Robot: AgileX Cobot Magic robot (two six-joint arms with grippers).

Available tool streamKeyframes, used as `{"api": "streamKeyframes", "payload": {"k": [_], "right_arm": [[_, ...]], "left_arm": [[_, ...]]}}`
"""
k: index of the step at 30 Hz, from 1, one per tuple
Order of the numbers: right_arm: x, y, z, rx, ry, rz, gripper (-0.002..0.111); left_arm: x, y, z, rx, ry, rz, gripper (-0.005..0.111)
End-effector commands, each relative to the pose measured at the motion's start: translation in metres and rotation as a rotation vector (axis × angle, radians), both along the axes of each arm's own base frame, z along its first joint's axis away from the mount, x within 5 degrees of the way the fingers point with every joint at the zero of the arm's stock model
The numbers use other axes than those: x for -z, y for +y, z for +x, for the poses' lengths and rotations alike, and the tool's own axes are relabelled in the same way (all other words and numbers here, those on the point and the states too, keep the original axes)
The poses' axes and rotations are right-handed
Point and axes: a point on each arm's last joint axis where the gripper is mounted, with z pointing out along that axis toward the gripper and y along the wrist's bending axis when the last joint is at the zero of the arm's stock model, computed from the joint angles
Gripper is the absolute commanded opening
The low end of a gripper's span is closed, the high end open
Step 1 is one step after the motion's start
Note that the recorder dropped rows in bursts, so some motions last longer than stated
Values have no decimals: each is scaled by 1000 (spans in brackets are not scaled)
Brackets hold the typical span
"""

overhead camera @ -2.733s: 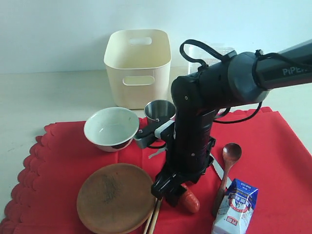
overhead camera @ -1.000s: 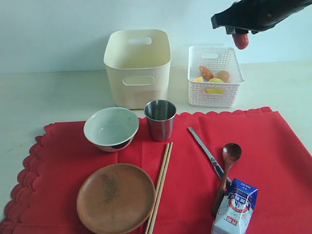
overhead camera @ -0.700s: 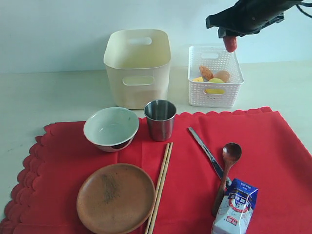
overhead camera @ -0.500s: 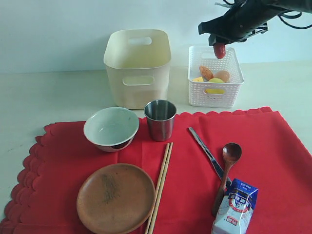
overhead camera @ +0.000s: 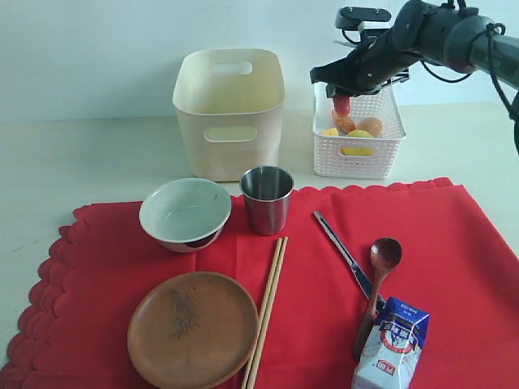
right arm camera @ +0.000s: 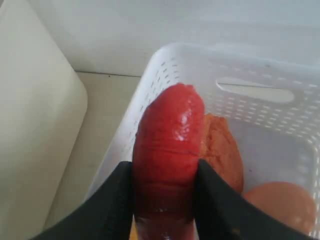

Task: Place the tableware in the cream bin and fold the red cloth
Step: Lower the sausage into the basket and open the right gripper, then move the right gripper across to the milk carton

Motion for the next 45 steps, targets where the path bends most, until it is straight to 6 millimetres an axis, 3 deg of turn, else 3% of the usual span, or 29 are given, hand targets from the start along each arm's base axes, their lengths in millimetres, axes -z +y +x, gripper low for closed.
{"api": "streamKeyframes", "payload": {"k": [1, 11, 19, 23, 30, 45], "right_arm": [[8, 0, 8, 2, -26, 5, 0], [29, -1, 13, -9, -16, -20, 4], [31, 0, 12, -14, -8, -23, 43], [28, -1, 11, -19, -6, -40, 55], [3, -6, 6, -23, -2, -100, 58], [-69, -10, -23, -69, 71, -146, 57]], "left_arm": [[0, 0, 0, -3, -10, -4, 45], [0, 0, 0, -3, -10, -4, 45], [0, 0, 0, -3, -10, -4, 45], [0, 0, 0, -3, -10, -4, 45], [0, 0, 0, -3, -10, -4, 45], [0, 0, 0, -3, -10, -4, 45]]}}
